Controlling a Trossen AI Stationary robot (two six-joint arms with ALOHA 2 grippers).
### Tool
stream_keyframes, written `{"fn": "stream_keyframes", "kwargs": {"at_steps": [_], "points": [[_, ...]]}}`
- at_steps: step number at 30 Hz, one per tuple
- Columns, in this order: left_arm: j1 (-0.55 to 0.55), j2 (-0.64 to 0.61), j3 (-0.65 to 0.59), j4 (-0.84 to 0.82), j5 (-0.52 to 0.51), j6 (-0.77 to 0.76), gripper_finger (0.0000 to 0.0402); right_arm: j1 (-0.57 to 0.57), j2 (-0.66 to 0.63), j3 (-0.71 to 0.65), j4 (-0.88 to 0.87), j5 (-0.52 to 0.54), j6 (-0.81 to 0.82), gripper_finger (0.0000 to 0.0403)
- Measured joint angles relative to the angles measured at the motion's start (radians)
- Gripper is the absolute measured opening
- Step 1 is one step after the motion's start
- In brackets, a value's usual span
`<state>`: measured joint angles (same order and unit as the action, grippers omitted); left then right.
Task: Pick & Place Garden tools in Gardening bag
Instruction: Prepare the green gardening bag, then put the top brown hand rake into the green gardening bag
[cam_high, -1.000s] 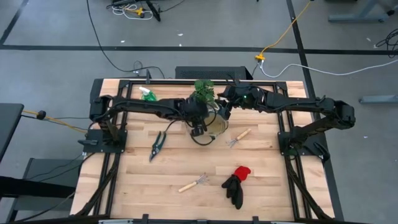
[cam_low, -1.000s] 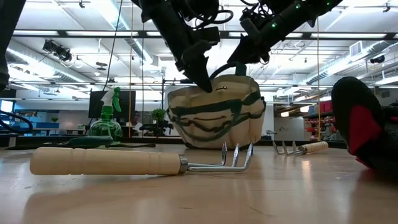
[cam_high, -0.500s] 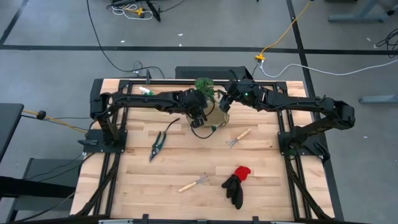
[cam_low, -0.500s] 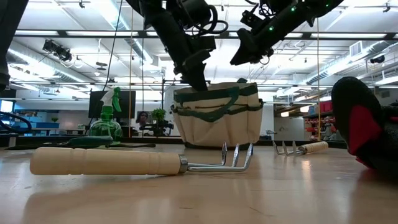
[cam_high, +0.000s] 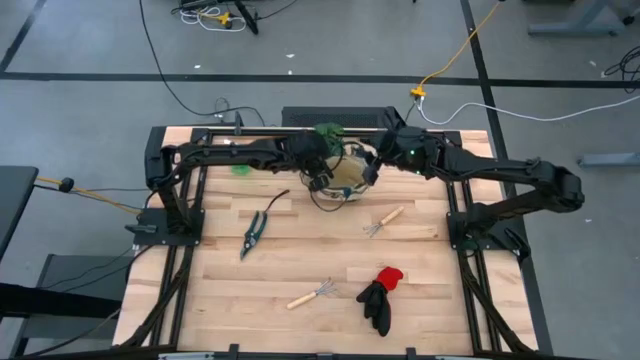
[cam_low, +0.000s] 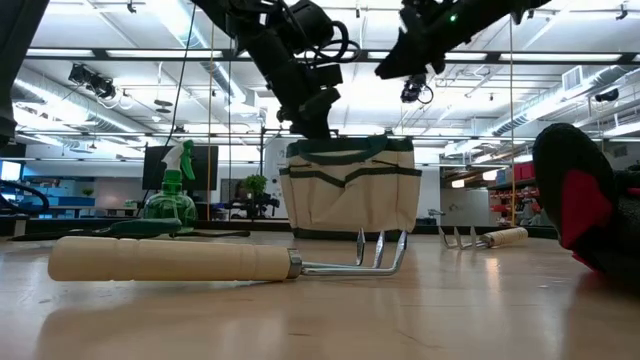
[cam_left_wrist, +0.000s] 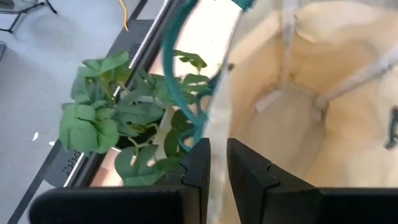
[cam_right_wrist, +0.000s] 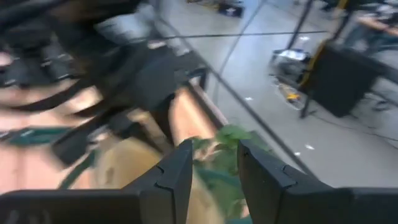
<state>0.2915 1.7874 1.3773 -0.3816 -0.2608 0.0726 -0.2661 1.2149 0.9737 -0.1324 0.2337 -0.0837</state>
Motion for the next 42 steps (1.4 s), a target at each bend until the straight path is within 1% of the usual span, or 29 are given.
{"fn": "stream_keyframes", "kwargs": {"at_steps": [4, 11, 14, 16, 19, 23, 29, 33, 39, 42], "points": [[0.005, 0.000, 0.000, 0.004, 0.016, 0.000, 0.0060, 0.052, -0.005, 0.001, -0.106, -0.016, 0.020, 0.0130], [-0.004, 0.000, 0.000, -0.002, 0.017, 0.004, 0.0060, 0.154, -0.005, 0.001, -0.326, 0.002, 0.050, 0.0132], [-0.005, -0.010, -0.001, -0.015, 0.003, 0.004, 0.0060, 0.201, -0.005, 0.001, -0.429, 0.002, 0.078, 0.0139], [-0.010, -0.020, 0.000, -0.013, -0.024, 0.003, 0.0060, 0.232, -0.005, 0.001, -0.477, 0.014, 0.094, 0.0145], [-0.024, -0.049, -0.001, -0.040, -0.076, 0.007, 0.0060, 0.275, -0.004, 0.001, -0.537, 0.037, 0.102, 0.0153], [-0.048, -0.107, -0.001, -0.083, -0.078, 0.009, 0.0060, 0.330, -0.004, 0.001, -0.622, 0.038, 0.102, 0.0160], [-0.104, -0.186, -0.001, -0.145, -0.085, 0.002, 0.0060, 0.379, 0.007, 0.000, -0.774, 0.028, 0.155, 0.0162], [-0.141, -0.221, 0.000, -0.175, -0.091, -0.003, 0.0060, 0.395, 0.029, 0.000, -0.818, 0.027, 0.156, 0.0162], [-0.194, -0.236, 0.000, -0.239, -0.157, -0.014, 0.0060, 0.399, 0.075, -0.029, -0.798, 0.013, 0.117, 0.0162], [-0.212, -0.238, 0.000, -0.242, -0.165, -0.024, 0.0060, 0.399, 0.093, -0.061, -0.784, 0.012, 0.101, 0.0162]]}}
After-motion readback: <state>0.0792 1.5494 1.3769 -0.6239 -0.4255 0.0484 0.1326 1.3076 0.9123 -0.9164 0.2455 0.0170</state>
